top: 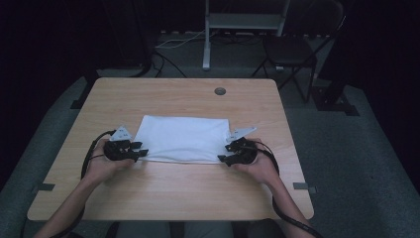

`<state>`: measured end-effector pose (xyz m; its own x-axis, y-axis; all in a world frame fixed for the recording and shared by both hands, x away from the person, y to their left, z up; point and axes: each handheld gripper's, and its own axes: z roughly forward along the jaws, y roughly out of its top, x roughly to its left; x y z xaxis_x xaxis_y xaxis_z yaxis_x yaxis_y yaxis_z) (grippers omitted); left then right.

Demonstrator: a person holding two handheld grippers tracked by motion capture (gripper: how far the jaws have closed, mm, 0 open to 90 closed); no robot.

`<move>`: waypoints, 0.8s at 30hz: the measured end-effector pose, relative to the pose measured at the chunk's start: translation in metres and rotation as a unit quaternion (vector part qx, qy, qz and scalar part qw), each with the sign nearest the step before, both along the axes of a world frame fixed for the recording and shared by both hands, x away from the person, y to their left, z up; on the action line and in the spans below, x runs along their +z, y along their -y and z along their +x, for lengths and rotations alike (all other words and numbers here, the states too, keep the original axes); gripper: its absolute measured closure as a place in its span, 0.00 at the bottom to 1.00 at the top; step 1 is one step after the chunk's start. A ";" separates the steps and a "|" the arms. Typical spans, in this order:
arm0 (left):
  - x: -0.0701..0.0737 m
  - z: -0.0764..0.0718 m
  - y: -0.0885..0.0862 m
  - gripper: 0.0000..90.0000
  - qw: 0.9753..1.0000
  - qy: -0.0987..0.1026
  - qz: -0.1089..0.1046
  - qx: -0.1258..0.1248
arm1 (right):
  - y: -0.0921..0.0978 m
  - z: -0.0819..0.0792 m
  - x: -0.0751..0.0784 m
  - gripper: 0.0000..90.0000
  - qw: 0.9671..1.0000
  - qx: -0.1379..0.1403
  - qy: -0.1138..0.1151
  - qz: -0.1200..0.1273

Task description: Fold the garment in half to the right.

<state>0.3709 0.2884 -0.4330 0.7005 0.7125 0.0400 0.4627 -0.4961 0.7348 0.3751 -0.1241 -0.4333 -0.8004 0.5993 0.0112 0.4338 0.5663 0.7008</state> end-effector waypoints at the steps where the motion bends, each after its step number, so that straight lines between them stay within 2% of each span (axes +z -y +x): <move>1: 0.000 0.000 0.000 0.62 1.000 -0.001 -0.002 0.001 | 0.001 0.000 -0.001 0.55 1.000 0.000 0.001 0.003; 6: -0.001 0.000 -0.001 0.62 1.000 -0.002 -0.005 0.003 | 0.004 0.002 -0.001 0.55 1.000 -0.002 -0.001 0.008; 9: -0.002 -0.001 -0.002 0.61 1.000 -0.004 -0.017 0.002 | 0.004 0.004 -0.001 0.55 1.000 -0.004 -0.002 0.009; 10: -0.001 -0.002 -0.002 0.60 1.000 -0.007 -0.026 0.001 | 0.005 0.004 -0.001 0.55 1.000 -0.005 -0.002 0.009; 11: -0.001 -0.002 -0.002 0.54 1.000 -0.007 -0.026 0.001 | 0.005 0.004 -0.001 0.55 1.000 -0.005 -0.002 0.009; 12: -0.001 -0.002 -0.002 0.54 0.999 -0.006 -0.034 0.004 | 0.004 0.004 -0.001 0.53 1.000 -0.007 -0.002 0.008; 13: 0.000 -0.002 -0.003 0.49 0.999 -0.007 -0.043 0.009 | 0.004 0.004 -0.001 0.50 1.000 -0.010 -0.001 0.007; 15: 0.002 -0.001 -0.006 0.38 0.998 -0.008 -0.065 0.021 | 0.004 0.005 0.000 0.40 1.000 -0.022 -0.005 0.012; 16: 0.004 -0.001 -0.008 0.34 0.997 -0.011 -0.076 0.024 | 0.005 0.005 0.001 0.37 0.999 -0.030 -0.006 0.022; 17: 0.005 -0.001 -0.011 0.34 0.995 -0.017 -0.093 0.026 | 0.006 0.004 0.003 0.35 0.999 -0.039 -0.008 0.036; 18: 0.006 -0.001 -0.012 0.32 0.994 -0.018 -0.101 0.029 | 0.009 0.004 0.005 0.32 0.998 -0.048 -0.005 0.051; 19: 0.007 -0.001 -0.014 0.26 0.993 -0.024 -0.107 0.038 | 0.010 0.004 0.007 0.30 0.997 -0.055 -0.005 0.056; 20: 0.009 -0.001 -0.015 0.22 0.992 -0.022 -0.115 0.036 | 0.012 0.003 0.009 0.27 0.996 -0.065 -0.004 0.060; 21: 0.009 -0.001 -0.015 0.22 0.992 -0.022 -0.115 0.036 | 0.014 0.003 0.010 0.24 0.995 -0.073 -0.008 0.065; 24: 0.014 -0.005 -0.019 0.22 0.991 -0.003 -0.132 0.034 | 0.018 0.003 0.011 0.21 0.994 -0.078 -0.012 0.069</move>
